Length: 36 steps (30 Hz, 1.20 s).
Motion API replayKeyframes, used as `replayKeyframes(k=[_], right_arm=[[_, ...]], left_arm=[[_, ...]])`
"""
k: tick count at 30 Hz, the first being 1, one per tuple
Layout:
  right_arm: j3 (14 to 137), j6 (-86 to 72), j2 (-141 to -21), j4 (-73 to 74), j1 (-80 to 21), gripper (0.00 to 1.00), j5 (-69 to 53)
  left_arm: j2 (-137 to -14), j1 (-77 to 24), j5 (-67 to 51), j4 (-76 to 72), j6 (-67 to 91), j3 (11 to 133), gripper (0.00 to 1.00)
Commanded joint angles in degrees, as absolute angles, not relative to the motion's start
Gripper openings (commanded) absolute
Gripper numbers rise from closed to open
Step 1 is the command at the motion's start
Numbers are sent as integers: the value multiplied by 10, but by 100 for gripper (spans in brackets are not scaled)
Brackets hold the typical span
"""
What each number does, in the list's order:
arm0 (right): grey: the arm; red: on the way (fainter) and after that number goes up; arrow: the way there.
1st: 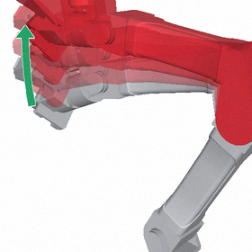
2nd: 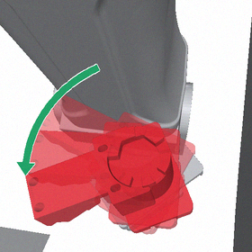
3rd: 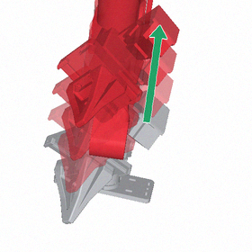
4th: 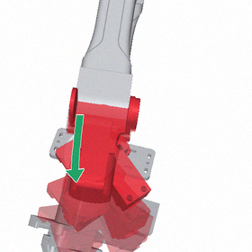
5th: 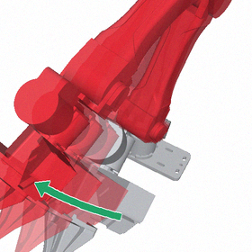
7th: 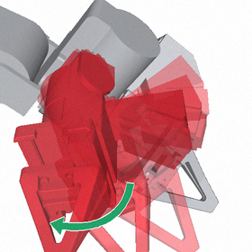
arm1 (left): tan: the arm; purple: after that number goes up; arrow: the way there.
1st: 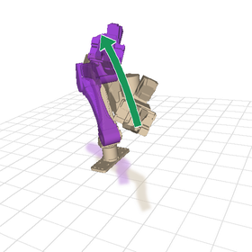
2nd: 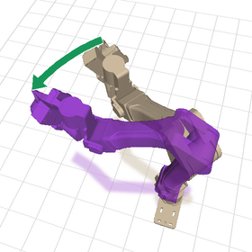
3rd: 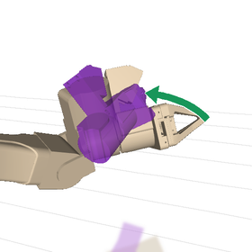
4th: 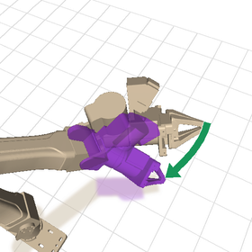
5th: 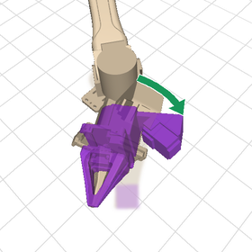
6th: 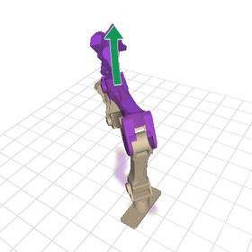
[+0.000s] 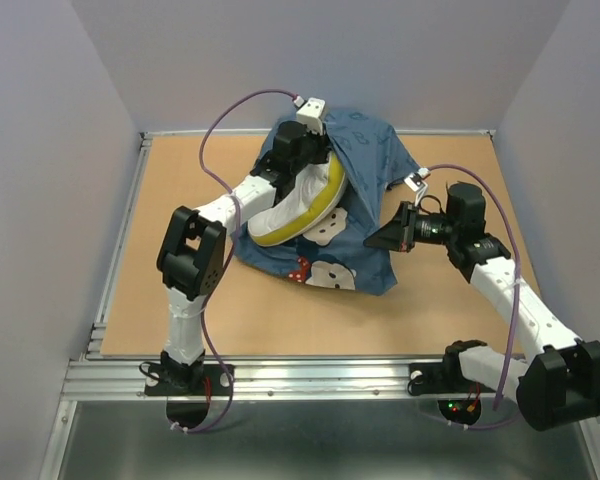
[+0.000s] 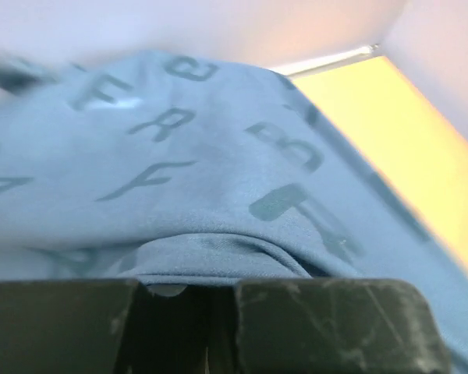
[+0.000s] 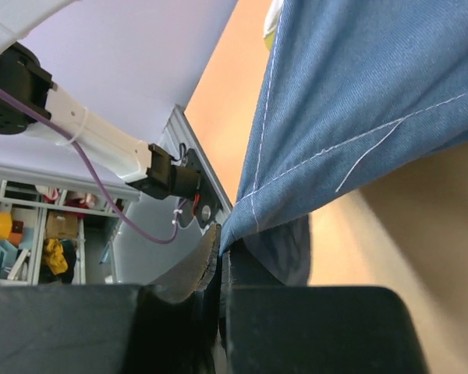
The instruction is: Put the pillow into the pillowcase
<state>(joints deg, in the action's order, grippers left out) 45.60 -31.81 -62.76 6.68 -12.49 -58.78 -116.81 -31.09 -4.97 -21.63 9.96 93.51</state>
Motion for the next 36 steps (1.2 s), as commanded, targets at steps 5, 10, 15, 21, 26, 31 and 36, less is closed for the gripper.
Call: replayKeyframes(k=[5,10,15,21,26,31,36], right_arm=[[515,-213,-642,191,-97,1,-594],[541,-170,-698,211,-94,1,-546],[531,-147,-715,232,-91,0,-533],[520,-106,-718,272,-89,0,-511],[528,-106,-732,277,-89,1,-541],[539,-91,-716,292,-89,0,-533],[536,-84,-714,301,-89,1,-535]], left_arm=[[-1078,-296,-143,-71,-242,865,61],[-932,-272,-304,176,-316,753,84],[-753,-193,-396,312,-400,666,99],[-727,-103,-356,461,-547,614,99],[-744,-115,-438,417,-437,635,99],[-749,-91,-286,431,-534,575,99],[-763,-62,-245,443,-626,488,99]])
